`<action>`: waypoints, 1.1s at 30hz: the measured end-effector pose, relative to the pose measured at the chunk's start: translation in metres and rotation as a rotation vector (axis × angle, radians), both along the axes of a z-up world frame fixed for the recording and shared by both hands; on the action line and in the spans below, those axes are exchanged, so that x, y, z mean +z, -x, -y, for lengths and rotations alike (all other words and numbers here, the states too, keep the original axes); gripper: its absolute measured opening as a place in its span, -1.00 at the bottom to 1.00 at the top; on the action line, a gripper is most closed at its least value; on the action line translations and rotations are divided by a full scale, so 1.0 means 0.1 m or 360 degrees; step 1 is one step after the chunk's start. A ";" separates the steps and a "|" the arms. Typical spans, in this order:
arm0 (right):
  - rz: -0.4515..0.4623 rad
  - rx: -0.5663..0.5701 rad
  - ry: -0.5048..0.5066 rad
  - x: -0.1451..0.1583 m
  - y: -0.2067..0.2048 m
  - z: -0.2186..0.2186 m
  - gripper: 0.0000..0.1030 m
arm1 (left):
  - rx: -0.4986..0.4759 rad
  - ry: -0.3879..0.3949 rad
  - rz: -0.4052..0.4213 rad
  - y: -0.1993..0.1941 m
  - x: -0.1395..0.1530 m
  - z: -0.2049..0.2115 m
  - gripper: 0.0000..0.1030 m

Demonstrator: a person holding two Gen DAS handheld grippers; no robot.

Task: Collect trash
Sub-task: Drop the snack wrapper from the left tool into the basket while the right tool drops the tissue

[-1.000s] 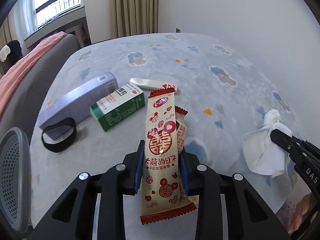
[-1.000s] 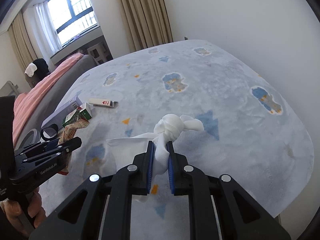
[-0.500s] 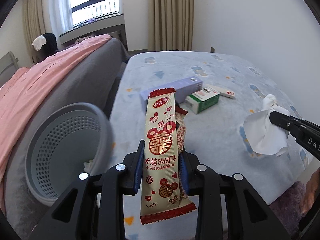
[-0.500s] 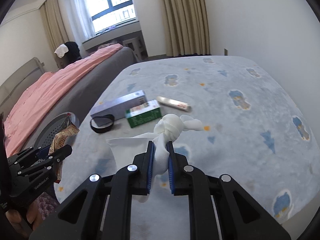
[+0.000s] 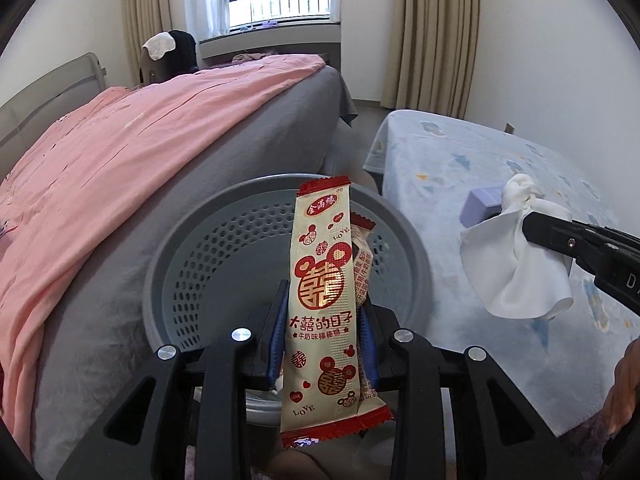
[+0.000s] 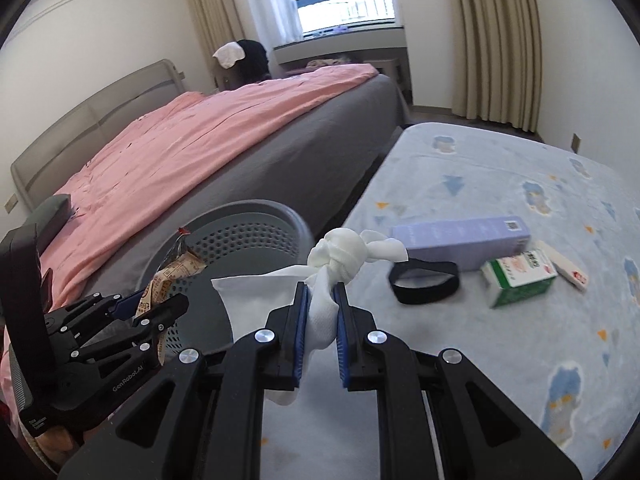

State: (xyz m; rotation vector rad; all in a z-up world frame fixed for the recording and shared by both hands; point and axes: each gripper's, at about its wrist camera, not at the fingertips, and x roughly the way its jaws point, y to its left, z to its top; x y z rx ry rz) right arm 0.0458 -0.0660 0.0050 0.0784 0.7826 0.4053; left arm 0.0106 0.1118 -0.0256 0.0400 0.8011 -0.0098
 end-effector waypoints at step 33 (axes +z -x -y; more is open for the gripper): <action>-0.0038 0.0214 0.0150 -0.33 -0.45 -0.86 0.12 | 0.0414 0.0068 -0.0072 -0.29 -0.30 -0.92 0.23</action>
